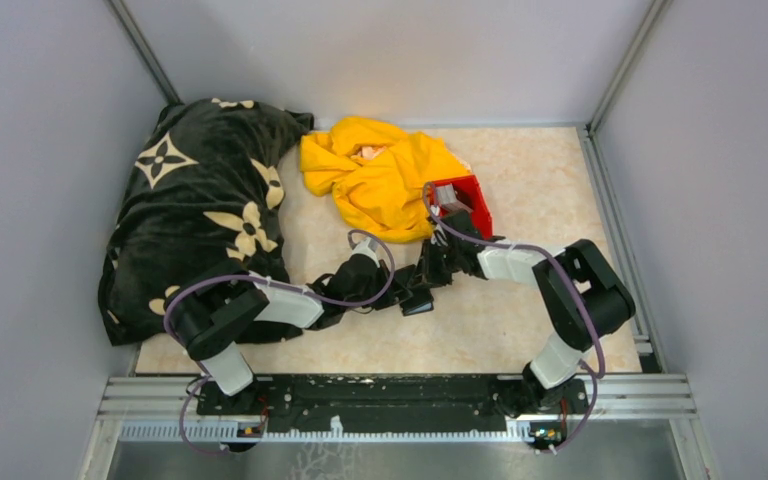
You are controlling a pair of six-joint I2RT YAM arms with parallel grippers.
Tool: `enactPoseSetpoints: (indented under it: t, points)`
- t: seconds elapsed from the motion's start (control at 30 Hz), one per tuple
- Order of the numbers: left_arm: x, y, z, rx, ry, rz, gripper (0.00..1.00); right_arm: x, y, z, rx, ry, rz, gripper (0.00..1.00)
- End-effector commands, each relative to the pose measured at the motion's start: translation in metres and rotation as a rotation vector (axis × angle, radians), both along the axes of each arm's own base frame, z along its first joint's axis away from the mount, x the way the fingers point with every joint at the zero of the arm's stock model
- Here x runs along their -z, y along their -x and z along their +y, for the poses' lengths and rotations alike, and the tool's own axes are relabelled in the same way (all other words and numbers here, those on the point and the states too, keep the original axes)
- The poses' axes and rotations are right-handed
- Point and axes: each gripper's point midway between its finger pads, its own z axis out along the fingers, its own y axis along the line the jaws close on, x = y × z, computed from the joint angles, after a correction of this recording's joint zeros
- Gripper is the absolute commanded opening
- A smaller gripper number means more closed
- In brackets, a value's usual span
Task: Put the credit cards into the card holder
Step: Close the card holder at the center of the board.
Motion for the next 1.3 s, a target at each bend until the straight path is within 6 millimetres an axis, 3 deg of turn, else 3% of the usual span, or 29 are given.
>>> enactPoseSetpoints:
  t: [0.0,0.23,0.47,0.73,1.13,1.27]
  points:
    - [0.083,0.045,0.068,0.005,-0.347,0.196,0.00,0.066,0.026,-0.049,0.101,0.138,0.131,0.00]
    - [0.085,0.048,0.073,-0.003,-0.366,0.214,0.00,0.077,0.031,-0.061,0.192,0.096,0.167,0.00]
    - [0.091,0.053,0.078,-0.016,-0.379,0.243,0.00,0.092,0.028,-0.081,0.277,0.190,0.155,0.00]
    - [0.099,0.063,0.086,-0.034,-0.371,0.288,0.00,0.112,0.038,-0.098,0.383,0.249,0.205,0.00]
    - [0.114,0.075,0.098,-0.038,-0.425,0.351,0.00,0.126,0.049,-0.107,0.491,0.231,0.247,0.00]
    - [0.109,0.072,0.098,-0.041,-0.438,0.344,0.00,0.129,0.051,-0.113,0.510,0.249,0.234,0.00]
